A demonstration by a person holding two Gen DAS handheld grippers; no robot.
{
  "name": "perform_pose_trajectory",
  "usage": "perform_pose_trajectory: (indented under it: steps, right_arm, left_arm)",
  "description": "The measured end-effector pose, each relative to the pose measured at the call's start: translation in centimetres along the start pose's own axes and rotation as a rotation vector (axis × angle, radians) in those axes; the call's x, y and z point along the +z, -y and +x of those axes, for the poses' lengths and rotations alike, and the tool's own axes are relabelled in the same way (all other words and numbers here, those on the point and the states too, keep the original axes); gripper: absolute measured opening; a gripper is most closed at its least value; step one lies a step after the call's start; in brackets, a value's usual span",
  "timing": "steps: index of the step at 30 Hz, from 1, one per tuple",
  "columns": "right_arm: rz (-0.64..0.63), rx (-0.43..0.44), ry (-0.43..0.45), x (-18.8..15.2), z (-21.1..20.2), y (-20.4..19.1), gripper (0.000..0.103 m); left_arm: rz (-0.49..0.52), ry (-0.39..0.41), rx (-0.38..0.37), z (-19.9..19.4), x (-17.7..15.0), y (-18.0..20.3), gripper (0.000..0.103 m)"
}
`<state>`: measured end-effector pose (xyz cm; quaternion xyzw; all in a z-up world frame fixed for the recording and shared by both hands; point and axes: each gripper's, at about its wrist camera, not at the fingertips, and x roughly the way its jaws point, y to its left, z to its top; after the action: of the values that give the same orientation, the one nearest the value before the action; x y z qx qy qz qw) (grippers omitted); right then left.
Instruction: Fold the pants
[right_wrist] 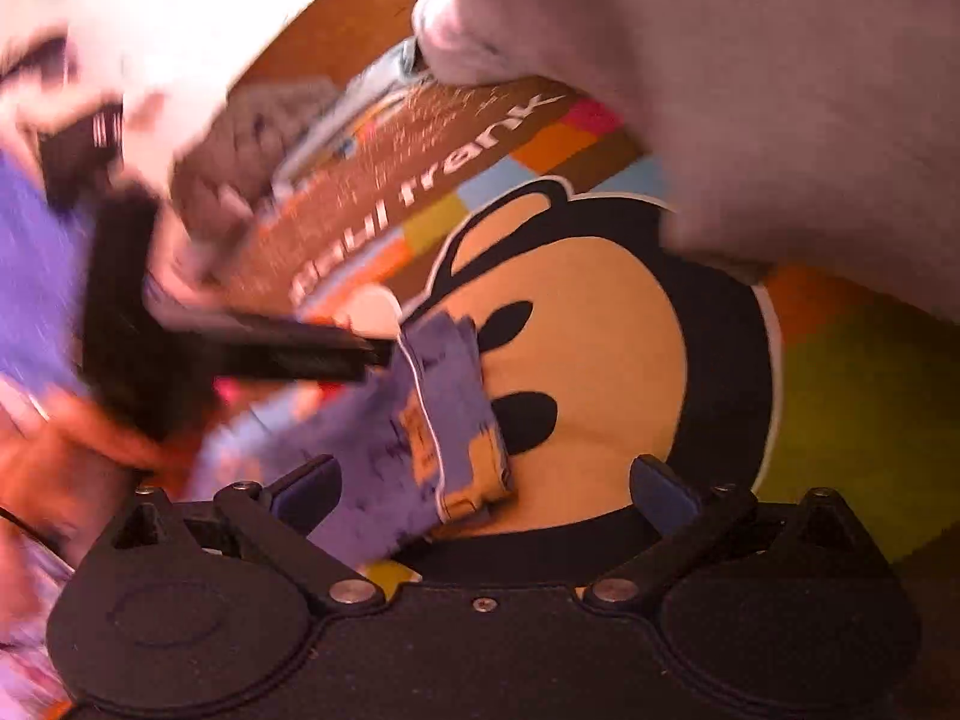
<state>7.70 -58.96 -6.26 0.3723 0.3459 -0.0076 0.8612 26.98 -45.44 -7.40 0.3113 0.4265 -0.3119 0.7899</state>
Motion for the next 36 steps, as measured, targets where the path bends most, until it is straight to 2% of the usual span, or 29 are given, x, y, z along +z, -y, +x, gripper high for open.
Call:
perform_pose_trajectory:
  steps: [2, 4, 6, 8, 9, 11, 14, 16, 17, 19, 21, 23, 26, 31, 36]
  right_arm:
    - [-0.008, 0.002, 0.001, -0.1, 0.0, -0.1, 0.102]
    - [-0.029, -0.010, 0.004, -0.3, 0.0, -0.6, 0.099]
    - [-0.041, -0.014, 0.004, -0.4, 0.0, -0.8, 0.086]
    - [-0.048, -0.024, -0.006, -0.5, 0.4, -1.0, 0.072]
    - [-0.055, -0.026, -0.008, -0.5, 0.4, -1.2, 0.068]
    - [-0.051, -0.015, -0.019, -0.7, 0.4, -1.2, 0.045]
    - [-0.024, -0.002, -0.034, -0.9, 0.2, -1.1, 0.045]
    - [-0.009, 0.002, -0.042, -1.1, -0.1, -1.2, 0.045]
    - [0.005, 0.014, -0.050, -1.3, -0.3, -1.2, 0.046]
    - [0.035, 0.045, -0.076, -1.6, -0.3, -1.2, 0.052]
    - [0.067, 0.077, -0.093, -2.0, -0.4, -1.2, 0.056]
    - [0.072, 0.081, -0.098, -2.0, -0.2, -1.1, 0.061]
    - [0.104, 0.092, -0.088, -1.8, 0.1, -0.8, 0.062]
    - [0.154, 0.087, -0.052, -1.8, 0.9, -0.5, 0.062]
    - [0.136, 0.060, -0.038, -2.5, 0.5, -1.5, 0.062]
  left_arm:
    - [-0.007, 0.041, 0.001, 0.2, 0.3, 0.7, 0.001]
    - [0.042, 0.061, 0.052, 0.7, 0.3, 2.0, 0.001]
    - [0.104, 0.083, 0.121, 0.9, 0.2, 3.7, 0.000]
    - [0.136, 0.091, 0.148, 1.1, 0.3, 4.4, 0.000]
    - [0.117, 0.090, 0.126, 1.0, 1.0, 4.1, 0.000]
    - [-0.029, 0.083, 0.013, 0.3, 1.8, 1.8, 0.001]
    - [-0.299, 0.071, -0.101, -1.3, 2.4, -2.2, 0.004]
    - [-0.398, 0.044, -0.137, -2.3, 2.3, -3.8, 0.015]
    - [-0.415, 0.029, -0.157, -2.9, 2.2, -4.1, 0.021]
    - [-0.396, 0.001, -0.184, -4.0, 1.8, -4.1, 0.047]
    - [-0.364, -0.036, -0.216, -4.6, 1.4, -3.5, 0.060]
    - [-0.359, -0.081, -0.277, -4.6, 0.9, -2.7, 0.060]
    - [-0.393, -0.145, -0.353, -3.9, 0.6, -1.6, 0.060]
    - [-0.407, -0.253, -0.308, -1.4, 1.7, -0.5, 0.060]
    - [-0.446, -0.310, -0.303, -0.3, 2.3, -0.7, 0.062]
